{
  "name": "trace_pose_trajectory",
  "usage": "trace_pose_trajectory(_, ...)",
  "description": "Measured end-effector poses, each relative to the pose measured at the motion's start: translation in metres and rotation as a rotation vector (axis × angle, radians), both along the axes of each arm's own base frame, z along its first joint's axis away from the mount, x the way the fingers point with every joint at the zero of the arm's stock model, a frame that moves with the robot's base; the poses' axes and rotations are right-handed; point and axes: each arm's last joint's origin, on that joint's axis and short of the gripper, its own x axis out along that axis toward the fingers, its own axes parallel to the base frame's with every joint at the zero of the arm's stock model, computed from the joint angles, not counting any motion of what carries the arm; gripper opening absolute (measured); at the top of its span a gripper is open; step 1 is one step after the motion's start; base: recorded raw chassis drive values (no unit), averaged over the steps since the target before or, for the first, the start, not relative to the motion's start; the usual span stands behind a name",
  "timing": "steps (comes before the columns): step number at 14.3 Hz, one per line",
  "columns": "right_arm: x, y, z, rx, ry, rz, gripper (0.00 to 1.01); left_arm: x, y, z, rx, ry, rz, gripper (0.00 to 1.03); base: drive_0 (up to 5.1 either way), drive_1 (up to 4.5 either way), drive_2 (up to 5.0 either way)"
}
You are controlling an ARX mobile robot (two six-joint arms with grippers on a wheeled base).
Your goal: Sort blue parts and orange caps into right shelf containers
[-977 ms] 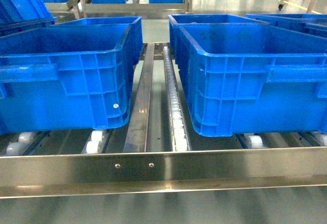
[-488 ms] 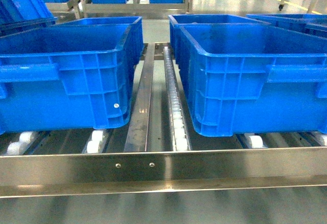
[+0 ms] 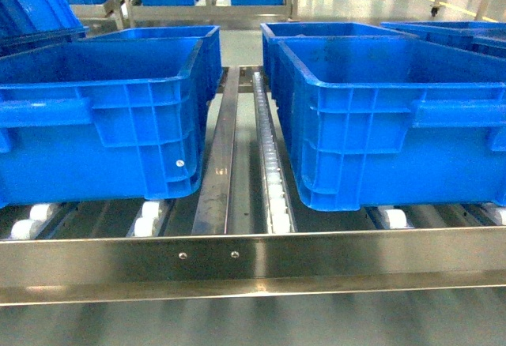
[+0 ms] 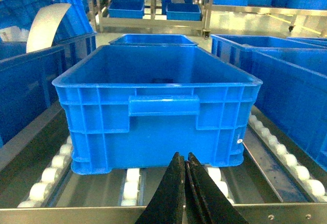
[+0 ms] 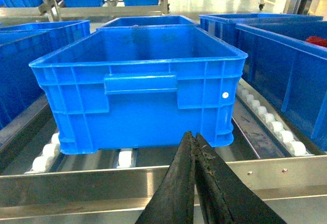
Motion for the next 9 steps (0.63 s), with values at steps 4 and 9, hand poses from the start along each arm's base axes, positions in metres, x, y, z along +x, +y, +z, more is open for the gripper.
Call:
trace_pose_trajectory(4,-0.013,0.0,0.005,0.0,-0.019,0.0,0.02,-0.012,0.0,-0.007,0.0,-0.002,0.0,0.02,0.0,0.0,0.0)
trace_pose_trajectory(9,-0.03,0.0,0.008,0.0,-0.029,0.0,0.02,-0.028,0.0,-0.011,0.0,-0.026,0.0,0.02,0.0,0.0,0.0)
